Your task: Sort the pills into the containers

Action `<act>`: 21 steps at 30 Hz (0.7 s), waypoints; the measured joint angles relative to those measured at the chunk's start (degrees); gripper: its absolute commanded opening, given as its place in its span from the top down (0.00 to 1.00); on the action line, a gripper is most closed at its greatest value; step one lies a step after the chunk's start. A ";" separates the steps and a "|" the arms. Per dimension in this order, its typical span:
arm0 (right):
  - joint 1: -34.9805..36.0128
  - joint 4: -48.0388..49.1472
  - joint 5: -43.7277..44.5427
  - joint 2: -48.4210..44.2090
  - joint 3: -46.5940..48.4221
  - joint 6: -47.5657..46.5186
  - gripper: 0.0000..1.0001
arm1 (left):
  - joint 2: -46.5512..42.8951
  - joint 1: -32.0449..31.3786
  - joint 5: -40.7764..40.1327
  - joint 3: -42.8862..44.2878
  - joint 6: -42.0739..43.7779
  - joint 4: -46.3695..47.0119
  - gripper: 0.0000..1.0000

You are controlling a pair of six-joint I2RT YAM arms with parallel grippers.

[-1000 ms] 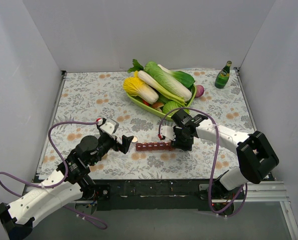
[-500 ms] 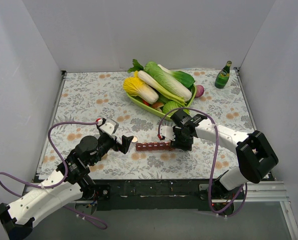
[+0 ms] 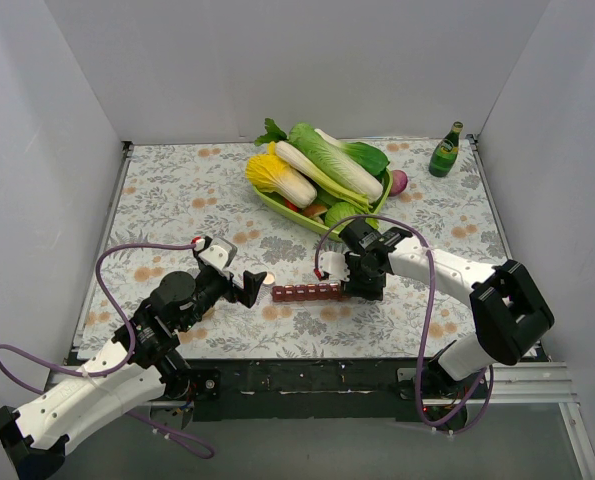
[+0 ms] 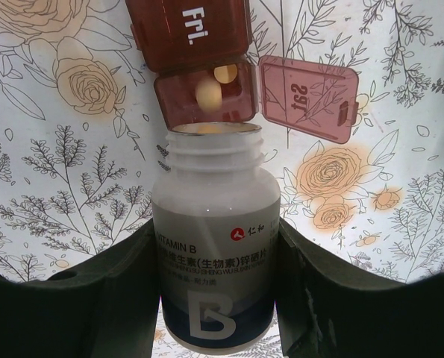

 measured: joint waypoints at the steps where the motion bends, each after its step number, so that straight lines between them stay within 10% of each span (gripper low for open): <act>1: 0.00 -0.02 0.02 0.07 0.11 0.00 0.99 | 0.00 0.00 0.00 0.00 0.00 0.00 0.02; 21: 0.02 0.66 -0.07 0.04 -0.09 0.52 0.99 | 0.00 0.00 0.00 0.00 0.00 0.00 0.02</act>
